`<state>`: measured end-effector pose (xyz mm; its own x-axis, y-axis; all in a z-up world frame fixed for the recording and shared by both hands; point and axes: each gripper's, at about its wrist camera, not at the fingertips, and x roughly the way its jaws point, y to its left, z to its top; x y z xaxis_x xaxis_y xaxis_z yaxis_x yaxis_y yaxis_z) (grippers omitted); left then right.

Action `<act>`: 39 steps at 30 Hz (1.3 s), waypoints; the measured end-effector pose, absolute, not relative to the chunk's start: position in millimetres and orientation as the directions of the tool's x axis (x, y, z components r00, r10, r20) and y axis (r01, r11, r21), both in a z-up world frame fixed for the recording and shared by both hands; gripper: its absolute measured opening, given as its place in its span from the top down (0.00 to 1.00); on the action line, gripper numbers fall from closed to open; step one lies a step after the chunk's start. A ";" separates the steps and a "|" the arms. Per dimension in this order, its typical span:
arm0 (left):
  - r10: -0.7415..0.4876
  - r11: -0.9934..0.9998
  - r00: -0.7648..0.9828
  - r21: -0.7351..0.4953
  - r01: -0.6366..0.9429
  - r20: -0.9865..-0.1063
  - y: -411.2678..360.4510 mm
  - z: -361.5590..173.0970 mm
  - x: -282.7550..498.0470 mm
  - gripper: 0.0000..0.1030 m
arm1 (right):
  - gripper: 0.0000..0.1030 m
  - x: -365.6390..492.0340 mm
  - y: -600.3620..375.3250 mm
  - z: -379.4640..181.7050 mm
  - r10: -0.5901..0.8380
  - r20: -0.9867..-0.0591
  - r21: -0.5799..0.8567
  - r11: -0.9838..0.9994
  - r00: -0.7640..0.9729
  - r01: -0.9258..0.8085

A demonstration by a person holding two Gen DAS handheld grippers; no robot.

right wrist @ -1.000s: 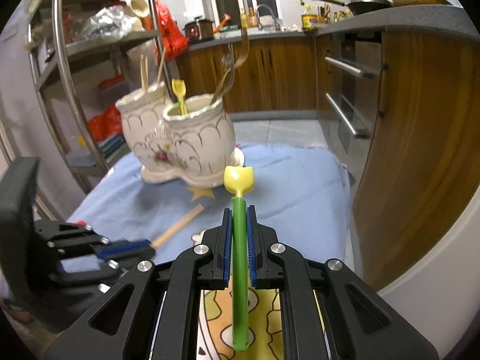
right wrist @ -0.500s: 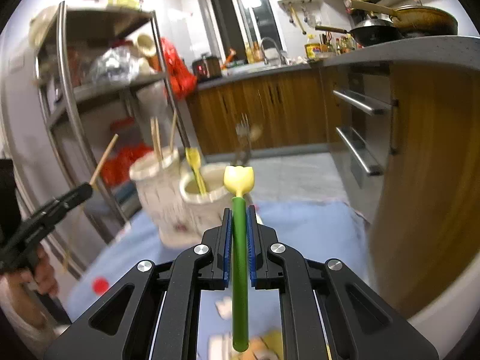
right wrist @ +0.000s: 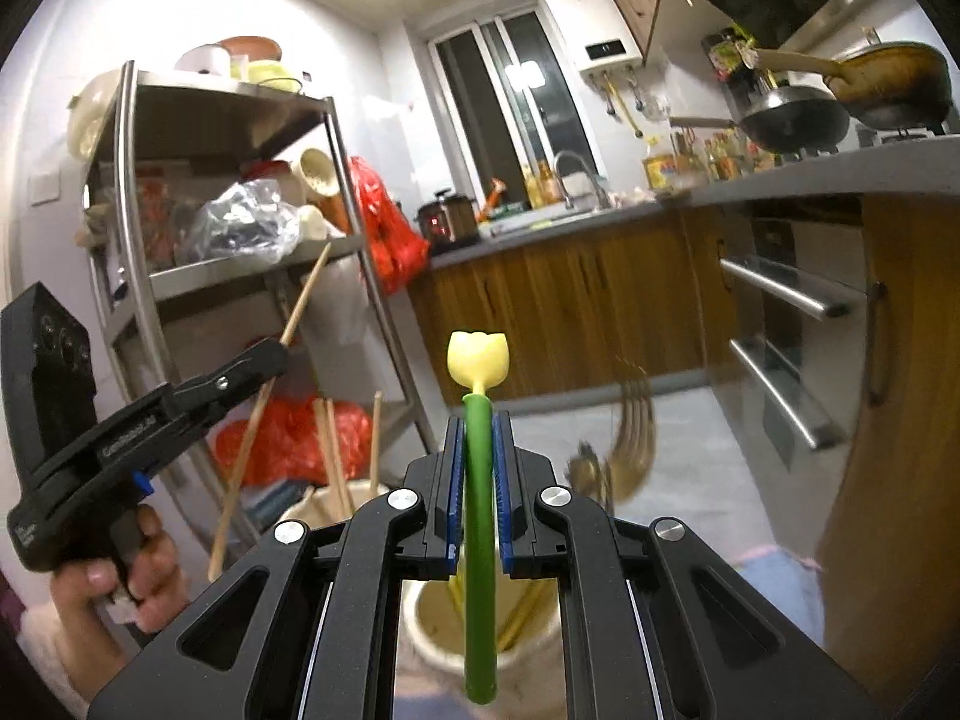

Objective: Organize utensils
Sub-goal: 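Lift and carry the chopstick and green-handled utensil over the holder, then release the chopstick into the larger pot while the right drops the green utensil into the smaller pot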

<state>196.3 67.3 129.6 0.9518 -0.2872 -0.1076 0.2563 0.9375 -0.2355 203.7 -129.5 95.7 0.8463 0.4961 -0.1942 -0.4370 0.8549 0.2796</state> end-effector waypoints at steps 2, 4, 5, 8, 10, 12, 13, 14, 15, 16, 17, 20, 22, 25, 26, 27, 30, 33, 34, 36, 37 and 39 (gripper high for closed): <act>-0.265 0.944 0.961 -0.224 0.241 -0.082 63.5 128.9 202.9 0.94 | 0.90 210.3 -123.1 92.0 0.496 -0.180 0.273 0.855 0.849 -0.441; -0.233 0.954 0.972 -0.200 0.221 -0.037 61.5 127.9 204.4 0.94 | 0.90 215.6 -115.9 87.9 0.490 -0.162 0.256 0.859 0.856 -0.443; -0.216 0.961 0.976 -0.184 0.208 -0.021 59.4 126.2 205.1 0.94 | 0.90 216.6 -113.3 85.9 0.485 -0.155 0.247 0.862 0.860 -0.442; -0.192 0.971 0.981 -0.148 0.191 0.002 54.5 119.6 205.9 0.94 | 0.90 218.8 -106.9 76.7 0.467 -0.135 0.219 0.874 0.874 -0.433; -0.186 0.975 0.982 -0.126 0.185 0.001 51.9 114.7 206.6 0.94 | 0.90 219.4 -103.0 71.5 0.461 -0.136 0.199 0.880 0.877 -0.431; -0.185 0.977 0.983 -0.112 0.183 -0.006 51.7 110.3 206.2 0.94 | 0.90 218.5 -100.0 67.5 0.463 -0.145 0.181 0.881 0.874 -0.437; -0.193 0.975 0.981 -0.112 0.190 -0.014 51.8 108.5 205.3 0.94 | 0.90 218.1 -98.3 65.8 0.462 -0.154 0.169 0.883 0.873 -0.437; -0.197 0.975 0.980 -0.108 0.194 -0.020 51.5 106.5 202.9 0.94 | 0.90 218.2 -98.5 64.7 0.460 -0.159 0.163 0.885 0.874 -0.436; -0.197 0.976 0.980 -0.101 0.194 -0.023 51.9 104.5 199.5 0.94 | 0.90 217.5 -98.7 62.8 0.458 -0.168 0.159 0.886 0.873 -0.435; -0.195 0.977 0.980 -0.090 0.191 -0.028 51.8 102.1 195.1 0.94 | 0.90 216.7 -98.9 61.5 0.457 -0.173 0.158 0.887 0.872 -0.434; -0.194 0.978 0.980 -0.083 0.191 -0.031 52.2 99.5 190.1 0.94 | 0.90 214.8 -100.4 59.8 0.451 -0.179 0.156 0.890 0.874 -0.427; -0.208 0.975 0.977 -0.092 0.203 -0.049 56.9 92.8 177.7 0.94 | 0.90 211.2 -104.5 56.3 0.449 -0.186 0.163 0.891 0.874 -0.423; -0.222 0.971 0.972 -0.102 0.214 -0.073 60.1 88.5 172.9 0.94 | 0.90 209.0 -105.8 54.2 0.455 -0.194 0.167 0.888 0.869 -0.428; -0.236 0.969 0.965 -0.100 0.226 -0.112 62.9 81.9 166.1 0.94 | 0.90 203.2 -105.5 50.9 0.456 -0.210 0.152 0.889 0.865 -0.431; -0.237 0.969 0.963 -0.097 0.226 -0.125 64.0 79.5 164.1 0.94 | 0.90 201.1 -105.1 49.5 0.457 -0.219 0.147 0.889 0.862 -0.434; -0.239 0.969 0.962 -0.099 0.227 -0.132 65.1 77.6 163.9 0.94 | 0.90 199.0 -104.8 47.9 0.457 -0.228 0.142 0.889 0.859 -0.435; -0.237 0.969 0.959 -0.114 0.221 -0.154 69.0 72.5 166.3 0.94 | 0.90 194.8 -104.4 43.6 0.453 -0.248 0.130 0.892 0.857 -0.434; -0.245 0.966 0.955 -0.126 0.226 -0.168 70.8 69.2 168.2 0.94 | 0.90 191.7 -103.9 41.2 0.449 -0.262 0.121 0.893 0.854 -0.433; -0.246 0.966 0.954 -0.121 0.228 -0.169 70.4 68.4 168.2 0.94 | 0.90 191.2 -104.4 40.8 0.446 -0.267 0.122 0.895 0.854 -0.430; -0.242 0.968 0.955 -0.114 0.225 -0.174 68.8 68.1 168.6 0.93 | 0.90 190.6 -107.4 40.3 0.447 -0.271 0.133 0.895 0.853 -0.426; -0.242 0.968 0.954 -0.114 0.225 -0.177 69.0 67.8 168.2 0.91 | 0.88 189.8 -109.1 40.2 0.448 -0.275 0.141 0.894 0.851 -0.426; -0.237 0.969 0.955 -0.117 0.219 -0.178 70.5 67.9 165.1 0.84 | 0.82 186.2 -112.4 41.9 0.446 -0.272 0.142 0.895 0.853 -0.422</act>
